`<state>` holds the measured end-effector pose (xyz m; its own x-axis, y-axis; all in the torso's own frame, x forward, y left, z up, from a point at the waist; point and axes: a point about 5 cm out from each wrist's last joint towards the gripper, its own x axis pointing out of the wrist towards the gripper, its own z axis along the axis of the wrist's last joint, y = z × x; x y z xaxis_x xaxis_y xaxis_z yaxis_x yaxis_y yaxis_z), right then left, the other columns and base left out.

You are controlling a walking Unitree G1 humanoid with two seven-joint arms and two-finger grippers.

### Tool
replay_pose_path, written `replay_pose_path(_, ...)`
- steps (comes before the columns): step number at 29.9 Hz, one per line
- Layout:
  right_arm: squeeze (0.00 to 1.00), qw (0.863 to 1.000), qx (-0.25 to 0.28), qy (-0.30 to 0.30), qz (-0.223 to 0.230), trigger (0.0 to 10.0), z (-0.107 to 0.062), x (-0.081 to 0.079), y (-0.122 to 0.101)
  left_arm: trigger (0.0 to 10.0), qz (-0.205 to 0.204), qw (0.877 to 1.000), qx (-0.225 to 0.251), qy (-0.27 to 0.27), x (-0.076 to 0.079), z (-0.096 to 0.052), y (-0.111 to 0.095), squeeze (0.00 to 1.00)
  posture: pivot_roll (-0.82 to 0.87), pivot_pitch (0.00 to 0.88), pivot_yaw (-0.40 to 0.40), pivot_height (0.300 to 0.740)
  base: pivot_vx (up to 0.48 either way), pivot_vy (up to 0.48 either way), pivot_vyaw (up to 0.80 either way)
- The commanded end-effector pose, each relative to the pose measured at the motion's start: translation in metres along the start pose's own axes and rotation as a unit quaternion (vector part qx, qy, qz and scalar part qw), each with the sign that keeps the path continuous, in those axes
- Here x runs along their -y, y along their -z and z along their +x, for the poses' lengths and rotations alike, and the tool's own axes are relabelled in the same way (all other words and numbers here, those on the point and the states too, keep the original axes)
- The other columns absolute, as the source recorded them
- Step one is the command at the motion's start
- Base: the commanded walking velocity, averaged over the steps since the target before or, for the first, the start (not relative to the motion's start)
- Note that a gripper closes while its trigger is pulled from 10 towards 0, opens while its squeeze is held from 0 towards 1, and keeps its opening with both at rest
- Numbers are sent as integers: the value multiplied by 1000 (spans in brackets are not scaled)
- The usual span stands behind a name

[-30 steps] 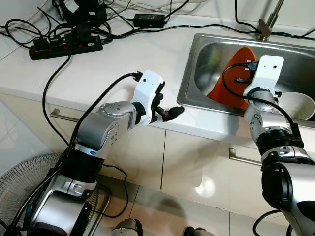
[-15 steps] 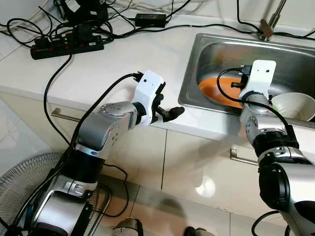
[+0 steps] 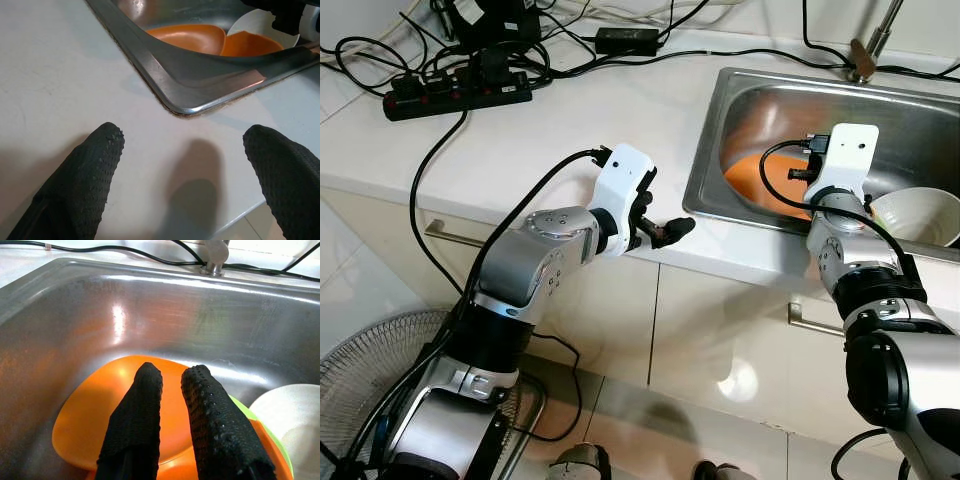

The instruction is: Kitchen organization

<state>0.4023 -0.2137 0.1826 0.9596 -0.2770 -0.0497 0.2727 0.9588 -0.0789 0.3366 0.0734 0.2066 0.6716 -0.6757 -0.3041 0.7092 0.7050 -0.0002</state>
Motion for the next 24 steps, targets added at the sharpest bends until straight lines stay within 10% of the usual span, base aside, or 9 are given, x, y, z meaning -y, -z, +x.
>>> replay_pose_path(1,314,1000,-1,-4,-3,10000,0,-2,0,10000,0,1000,-1,3,1,-2,0,0,153,94,31,740,0,0,0)
replay_pose_path(14,314,1000,-1,-4,-3,10000,0,-2,0,10000,0,1000,-1,3,1,-2,0,0,153,94,31,740,0,0,0)
replay_pose_path(15,1000,1000,1,-5,-2,10000,0,-2,-1,10000,0,1000,-1,3,1,-2,0,0,154,95,31,740,0,0,0)
replay_pose_path(16,0,994,97,-46,13,10000,-6,-17,-23,10000,15,988,92,-120,-22,-4,-16,0,111,104,44,740,0,0,0)
replay_pose_path(20,0,965,237,-107,38,10000,-27,-37,-56,10000,25,929,227,-293,-49,-18,-36,0,113,105,43,740,0,0,0)
replay_pose_path(24,0,966,233,-107,36,10000,-26,-37,-54,10000,26,924,233,-302,-51,-21,-38,0,118,105,41,740,0,0,0)
